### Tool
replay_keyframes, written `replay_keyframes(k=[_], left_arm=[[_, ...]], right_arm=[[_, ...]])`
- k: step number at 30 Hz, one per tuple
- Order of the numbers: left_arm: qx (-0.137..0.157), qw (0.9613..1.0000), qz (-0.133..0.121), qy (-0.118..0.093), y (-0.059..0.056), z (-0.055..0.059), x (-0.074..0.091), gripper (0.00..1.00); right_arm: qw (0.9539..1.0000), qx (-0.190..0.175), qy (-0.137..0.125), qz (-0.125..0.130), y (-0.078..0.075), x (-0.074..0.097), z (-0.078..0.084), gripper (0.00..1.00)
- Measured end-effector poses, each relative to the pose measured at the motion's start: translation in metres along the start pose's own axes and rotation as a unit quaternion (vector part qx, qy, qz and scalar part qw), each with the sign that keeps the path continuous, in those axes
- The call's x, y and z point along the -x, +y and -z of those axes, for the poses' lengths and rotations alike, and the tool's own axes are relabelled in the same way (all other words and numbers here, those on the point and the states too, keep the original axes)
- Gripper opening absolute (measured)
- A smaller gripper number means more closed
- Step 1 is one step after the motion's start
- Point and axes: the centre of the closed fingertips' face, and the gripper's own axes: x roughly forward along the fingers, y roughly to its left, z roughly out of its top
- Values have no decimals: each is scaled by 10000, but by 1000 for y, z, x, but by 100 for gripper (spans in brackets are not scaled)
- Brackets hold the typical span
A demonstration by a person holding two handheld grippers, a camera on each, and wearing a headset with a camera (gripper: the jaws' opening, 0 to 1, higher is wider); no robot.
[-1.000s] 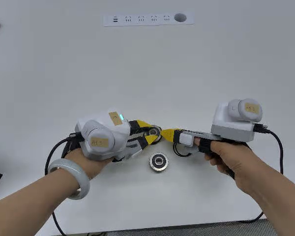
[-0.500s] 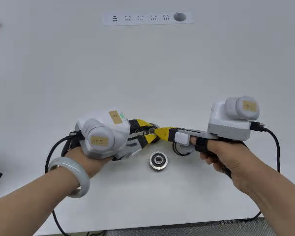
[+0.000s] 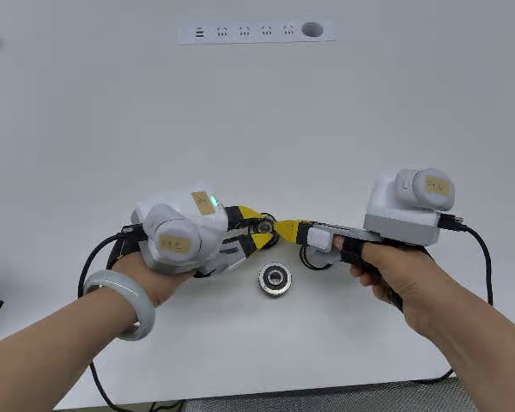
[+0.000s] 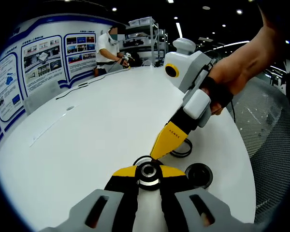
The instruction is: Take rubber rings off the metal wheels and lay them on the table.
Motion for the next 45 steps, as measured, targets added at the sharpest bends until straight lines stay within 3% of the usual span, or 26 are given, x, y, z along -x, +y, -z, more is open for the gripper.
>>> replay_keyframes(k=[8, 12, 26, 34, 45], left_arm=[[-18, 9999, -40, -93, 1, -2, 6, 28], [43, 9999, -41, -97, 1, 1, 7, 35], [235, 9996, -175, -51, 2, 13, 20, 46], [377, 9988, -323, -10, 8, 21, 27, 51], [439, 9985, -334, 12, 5, 26, 30, 51]], right_arm=[[10000, -7, 23, 24, 1, -1, 1, 2], [10000, -6, 24, 0, 4, 1, 1, 2], [9998, -34, -24, -212, 17, 7, 1, 2], [9993, -111, -210, -300, 22, 26, -1, 2], [9971, -530, -520, -141, 7, 52, 5, 2]])
